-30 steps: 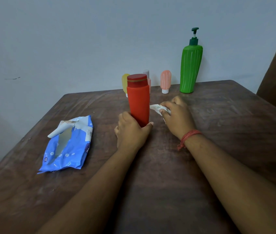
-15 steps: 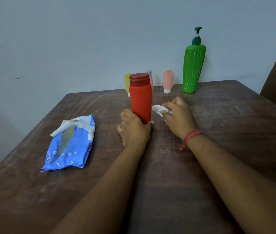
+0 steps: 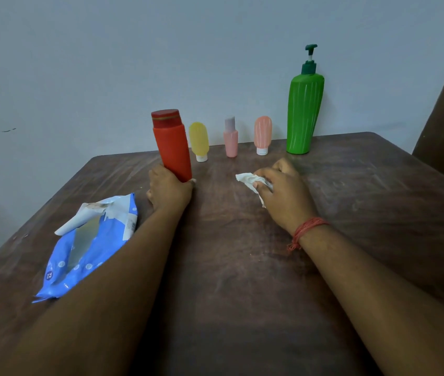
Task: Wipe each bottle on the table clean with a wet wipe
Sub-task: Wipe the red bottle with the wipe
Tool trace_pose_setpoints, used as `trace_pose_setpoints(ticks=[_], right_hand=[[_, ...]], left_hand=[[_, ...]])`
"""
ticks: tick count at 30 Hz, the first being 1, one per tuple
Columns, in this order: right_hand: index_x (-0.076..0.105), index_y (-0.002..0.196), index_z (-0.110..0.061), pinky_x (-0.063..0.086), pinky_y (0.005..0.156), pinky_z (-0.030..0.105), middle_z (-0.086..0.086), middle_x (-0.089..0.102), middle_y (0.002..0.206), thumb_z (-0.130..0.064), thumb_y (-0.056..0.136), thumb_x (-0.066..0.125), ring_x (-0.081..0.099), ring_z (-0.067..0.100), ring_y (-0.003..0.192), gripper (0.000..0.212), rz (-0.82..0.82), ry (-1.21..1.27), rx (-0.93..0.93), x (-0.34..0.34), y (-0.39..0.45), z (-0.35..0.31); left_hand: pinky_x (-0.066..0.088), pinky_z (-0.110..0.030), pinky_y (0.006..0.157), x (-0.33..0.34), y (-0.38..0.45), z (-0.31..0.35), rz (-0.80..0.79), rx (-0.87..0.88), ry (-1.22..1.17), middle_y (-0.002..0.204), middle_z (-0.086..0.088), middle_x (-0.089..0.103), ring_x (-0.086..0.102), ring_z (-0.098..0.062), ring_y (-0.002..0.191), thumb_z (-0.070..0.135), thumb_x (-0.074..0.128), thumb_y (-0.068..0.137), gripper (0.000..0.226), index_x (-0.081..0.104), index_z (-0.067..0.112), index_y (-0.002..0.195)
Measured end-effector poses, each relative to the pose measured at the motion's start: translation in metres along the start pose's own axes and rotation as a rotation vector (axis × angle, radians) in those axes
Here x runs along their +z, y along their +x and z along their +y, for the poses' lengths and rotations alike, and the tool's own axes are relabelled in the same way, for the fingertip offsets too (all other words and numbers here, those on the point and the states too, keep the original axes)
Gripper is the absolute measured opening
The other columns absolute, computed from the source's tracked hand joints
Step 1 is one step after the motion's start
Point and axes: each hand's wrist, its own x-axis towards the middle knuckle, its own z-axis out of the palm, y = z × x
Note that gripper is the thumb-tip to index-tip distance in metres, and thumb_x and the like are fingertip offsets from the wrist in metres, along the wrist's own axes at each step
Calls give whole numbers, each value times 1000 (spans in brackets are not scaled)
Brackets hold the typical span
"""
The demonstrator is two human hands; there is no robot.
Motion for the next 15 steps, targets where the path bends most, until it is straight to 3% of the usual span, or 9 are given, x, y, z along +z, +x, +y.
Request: trace_pose_setpoints(ticks=[5, 15], right_hand=[[74, 110, -15, 51, 76, 39, 0, 47, 95, -17, 94, 66, 54, 21, 84, 18, 6, 37, -38, 5, 2, 1], [73, 116, -16, 47, 73, 31, -3, 46, 94, -16, 94, 66, 53, 16, 85, 23, 2, 39, -54, 9, 5, 0]], left_hand=[[42, -52, 107, 6, 39, -3, 40, -79, 6, 137, -13, 49, 51, -34, 128, 37, 85, 77, 79, 39, 10, 136], [43, -55, 106, 22, 84, -5, 65, -78, 22, 137, -13, 49, 52, -36, 127, 35, 83, 79, 78, 36, 11, 137]])
